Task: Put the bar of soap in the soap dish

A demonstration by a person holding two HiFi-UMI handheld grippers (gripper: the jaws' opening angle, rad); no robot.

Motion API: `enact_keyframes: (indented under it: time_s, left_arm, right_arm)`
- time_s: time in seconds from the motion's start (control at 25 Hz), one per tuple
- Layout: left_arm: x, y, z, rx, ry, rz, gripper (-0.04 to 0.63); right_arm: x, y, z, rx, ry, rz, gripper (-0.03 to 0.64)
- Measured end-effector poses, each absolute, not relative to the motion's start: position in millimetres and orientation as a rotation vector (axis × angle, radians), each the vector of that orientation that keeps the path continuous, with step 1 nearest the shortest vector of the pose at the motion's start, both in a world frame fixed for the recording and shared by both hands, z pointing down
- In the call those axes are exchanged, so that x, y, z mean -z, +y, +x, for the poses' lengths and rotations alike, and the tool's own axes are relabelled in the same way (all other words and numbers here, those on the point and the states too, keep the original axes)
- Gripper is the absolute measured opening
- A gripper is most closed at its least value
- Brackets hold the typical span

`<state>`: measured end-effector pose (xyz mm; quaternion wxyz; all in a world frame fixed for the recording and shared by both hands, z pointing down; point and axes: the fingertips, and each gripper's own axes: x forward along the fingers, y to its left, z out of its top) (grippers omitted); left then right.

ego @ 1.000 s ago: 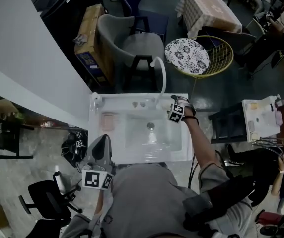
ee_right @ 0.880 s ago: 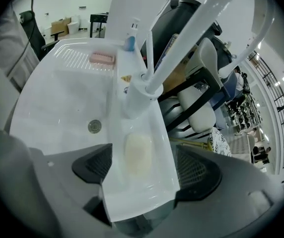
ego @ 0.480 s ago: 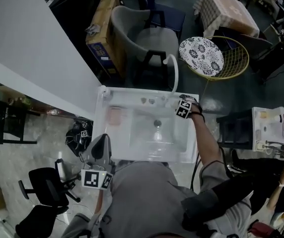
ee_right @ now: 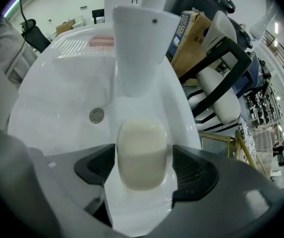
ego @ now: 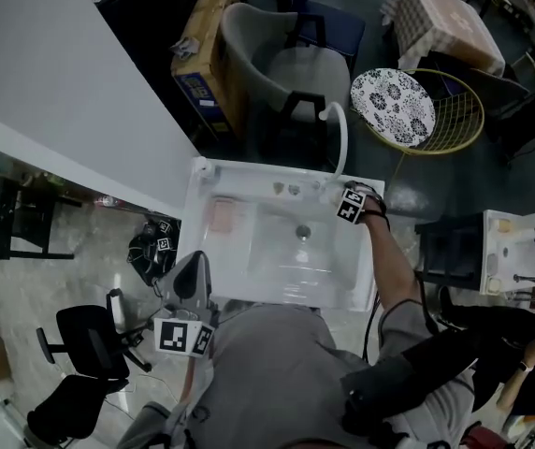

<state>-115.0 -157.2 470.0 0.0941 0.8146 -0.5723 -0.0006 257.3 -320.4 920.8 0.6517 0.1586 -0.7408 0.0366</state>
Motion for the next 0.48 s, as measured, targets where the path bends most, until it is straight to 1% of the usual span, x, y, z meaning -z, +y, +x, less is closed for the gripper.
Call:
enact_keyframes:
  time_s: [0.16,0.48]
  left_arm:
    - [-467.8,-160.2,-113.4,-0.003,-1.693,2.422,0.000]
    - [-473.1,-162.8,-107.1,-0.013,-1.663,2.427,0.000]
  right_arm:
    - [-931.4,-319.1,264.5,-0.032,-1.654,0.366,0.354]
    - [-930.6,-319.2,262.8,-0.044,-1.666,0.350,0.351]
